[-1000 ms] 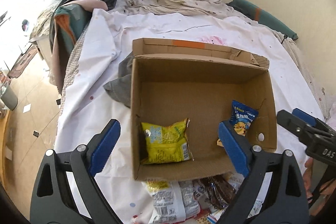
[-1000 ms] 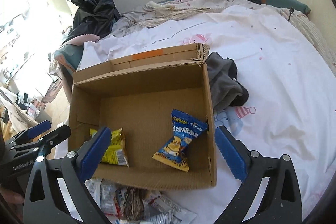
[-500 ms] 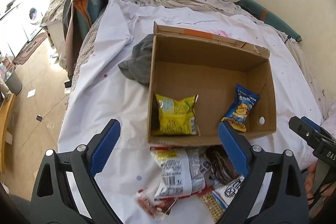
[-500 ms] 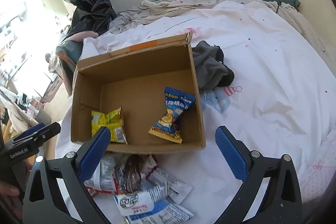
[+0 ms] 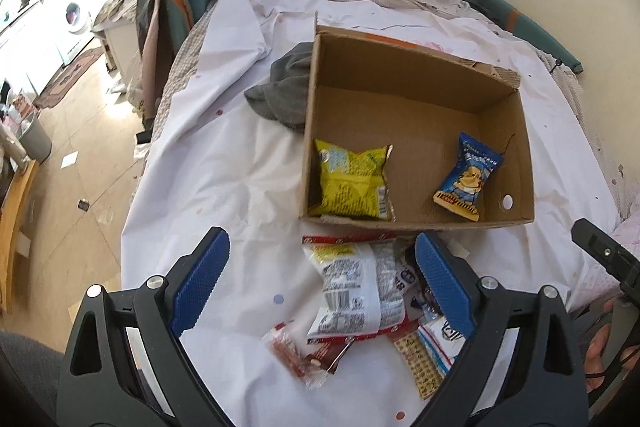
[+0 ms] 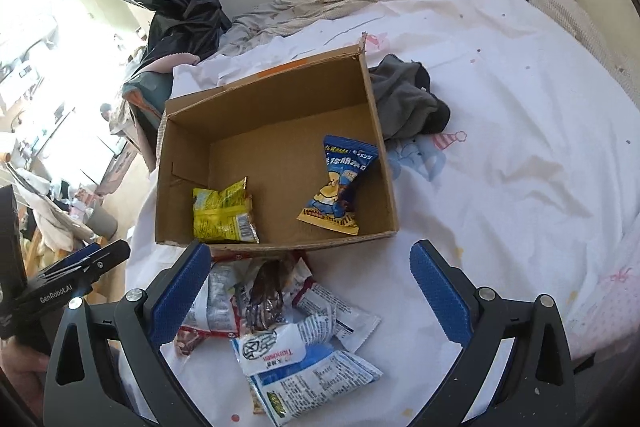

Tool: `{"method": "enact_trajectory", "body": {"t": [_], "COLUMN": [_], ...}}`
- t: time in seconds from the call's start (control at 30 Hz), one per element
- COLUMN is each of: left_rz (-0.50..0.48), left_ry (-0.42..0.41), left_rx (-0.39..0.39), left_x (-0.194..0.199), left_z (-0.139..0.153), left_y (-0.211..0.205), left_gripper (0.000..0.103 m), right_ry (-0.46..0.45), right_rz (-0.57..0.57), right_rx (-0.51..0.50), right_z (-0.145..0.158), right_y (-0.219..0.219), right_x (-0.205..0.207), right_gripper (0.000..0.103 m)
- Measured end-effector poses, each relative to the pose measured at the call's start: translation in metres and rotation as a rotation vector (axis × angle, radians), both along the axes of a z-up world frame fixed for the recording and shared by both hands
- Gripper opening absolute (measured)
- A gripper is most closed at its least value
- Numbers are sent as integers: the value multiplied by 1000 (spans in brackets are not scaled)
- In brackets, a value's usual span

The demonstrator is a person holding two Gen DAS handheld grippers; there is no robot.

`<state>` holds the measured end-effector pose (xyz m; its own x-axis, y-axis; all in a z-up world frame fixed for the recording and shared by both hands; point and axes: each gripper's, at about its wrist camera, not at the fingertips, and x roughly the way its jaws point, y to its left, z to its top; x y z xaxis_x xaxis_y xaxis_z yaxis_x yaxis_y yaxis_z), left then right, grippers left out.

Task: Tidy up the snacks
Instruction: 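Withdraw both tools from the box back toward the snack pile, then grasp the striped wafer bar with the left tool while the right tool grasps the chocolate bar and Tiandsen packet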

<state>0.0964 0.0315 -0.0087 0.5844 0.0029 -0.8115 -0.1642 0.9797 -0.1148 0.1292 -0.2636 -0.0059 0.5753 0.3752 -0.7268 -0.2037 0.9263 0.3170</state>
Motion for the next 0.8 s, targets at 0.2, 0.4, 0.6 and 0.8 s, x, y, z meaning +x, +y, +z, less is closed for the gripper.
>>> {"method": "enact_trajectory", "body": {"t": [0.2,0.4,0.6,0.8], "left_rz": [46,80,-29,-157], "left_ry": [38,133,339,464], "left_rx": [-3,-42,-34,-13], "left_x": [-7,-7,-3,5], "left_z": [-9,-29,-71,-107], "left_y": [9,18,3,-27], "left_gripper": [92,92,92,92], "right_ry": [46,119,191,224], "right_rz": [4,2,-24,-14], "right_rx": [-23,44,87,117], "right_z": [-11,-25,-38,-43], "right_y": [1,-1,-7,-4], "right_x": [-5,1,5,8], "right_gripper": [102,102,102,102]}}
